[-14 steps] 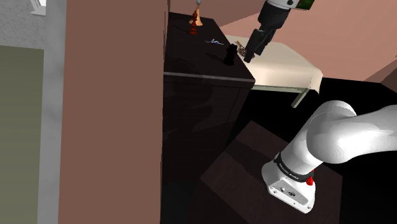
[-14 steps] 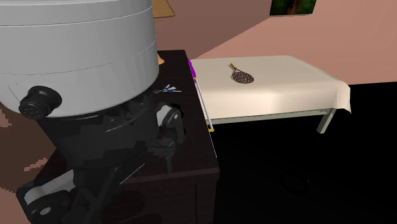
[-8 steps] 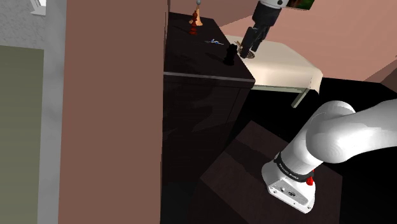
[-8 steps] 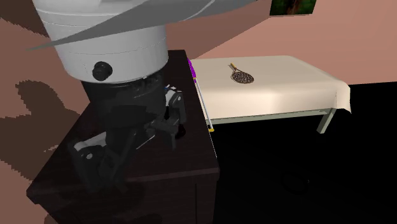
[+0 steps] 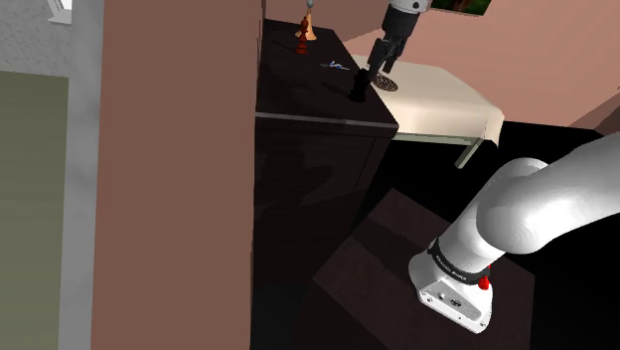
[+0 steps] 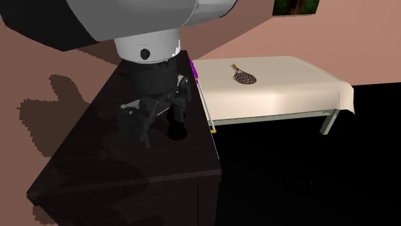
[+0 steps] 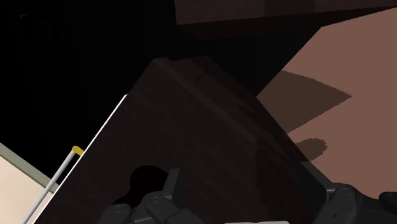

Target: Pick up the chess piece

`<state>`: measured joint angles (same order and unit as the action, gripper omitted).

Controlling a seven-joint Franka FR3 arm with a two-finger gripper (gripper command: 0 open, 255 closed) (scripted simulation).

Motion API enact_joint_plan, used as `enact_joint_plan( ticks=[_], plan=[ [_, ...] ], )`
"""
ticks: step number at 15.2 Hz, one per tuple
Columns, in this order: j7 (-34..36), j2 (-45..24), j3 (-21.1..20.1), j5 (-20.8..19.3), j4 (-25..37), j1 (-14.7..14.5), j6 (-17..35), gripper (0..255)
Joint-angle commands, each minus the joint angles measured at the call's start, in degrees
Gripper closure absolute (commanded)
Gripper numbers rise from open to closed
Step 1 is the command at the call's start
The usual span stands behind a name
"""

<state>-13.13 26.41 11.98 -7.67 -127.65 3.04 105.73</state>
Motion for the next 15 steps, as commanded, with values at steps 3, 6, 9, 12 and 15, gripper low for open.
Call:
enact_joint_plan(
  ticks=[3,6,9,12,15],
  plan=[
    [-4.37,-8.62,3.47,0.56,6.30,0.50,2.17,0],
    [-7.72,-15.01,5.76,1.81,11.61,0.97,2.97,0],
    [-11.21,-21.68,7.75,3.73,17.60,1.70,3.23,0],
    [-13.99,-27.18,9.00,5.65,22.88,2.64,2.97,0],
    [-13.98,-27.41,8.99,5.71,20.84,2.69,5.24,0]
  ],
)
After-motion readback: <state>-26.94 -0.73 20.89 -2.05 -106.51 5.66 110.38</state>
